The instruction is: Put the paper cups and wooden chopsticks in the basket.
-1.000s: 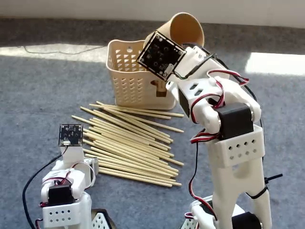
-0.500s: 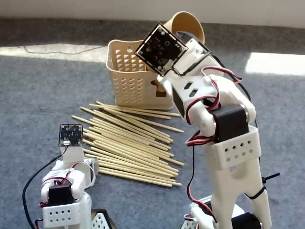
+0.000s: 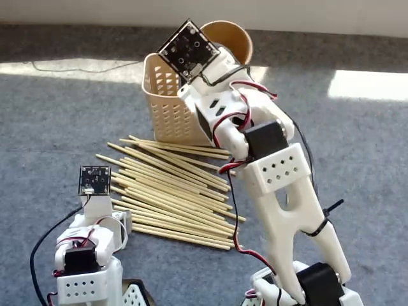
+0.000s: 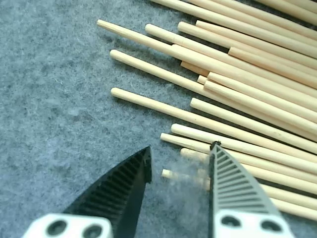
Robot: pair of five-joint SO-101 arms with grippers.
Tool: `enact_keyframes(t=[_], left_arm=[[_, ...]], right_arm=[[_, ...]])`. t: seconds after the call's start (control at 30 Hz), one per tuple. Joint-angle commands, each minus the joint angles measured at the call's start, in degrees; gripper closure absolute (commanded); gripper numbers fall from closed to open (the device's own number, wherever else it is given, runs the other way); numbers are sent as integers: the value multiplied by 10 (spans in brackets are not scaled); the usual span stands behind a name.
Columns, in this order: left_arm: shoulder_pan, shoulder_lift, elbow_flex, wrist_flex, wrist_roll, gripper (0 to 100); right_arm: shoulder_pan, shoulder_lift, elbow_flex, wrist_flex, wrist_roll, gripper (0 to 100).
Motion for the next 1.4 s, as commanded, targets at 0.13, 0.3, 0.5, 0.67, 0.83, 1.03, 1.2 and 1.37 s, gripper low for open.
enact_keyframes(t=[0.13,0.3,0.5,0.67,0.83,1.03,1.2,1.37], left_arm=[[9,-7,11,3,5,807],[9,-7,11,3,5,807],[9,-7,11,3,5,807],[9,-7,11,3,5,807],[9,-7,11,3,5,807],[9,-7,11,3,5,807],[9,-7,11,3,5,807],[9,-7,11,3,5,807]], right_arm=[[-17,-7,-5,-16,-7,835],[-25,-86,-1,17,-10,836],[-27,-169,2,118,-11,836],[-1,-217,40,176,-41,887],[3,-275,109,188,-55,978],[4,-366,247,187,-55,978],[4,-448,370,183,-55,978],[5,-528,466,186,-55,978]])
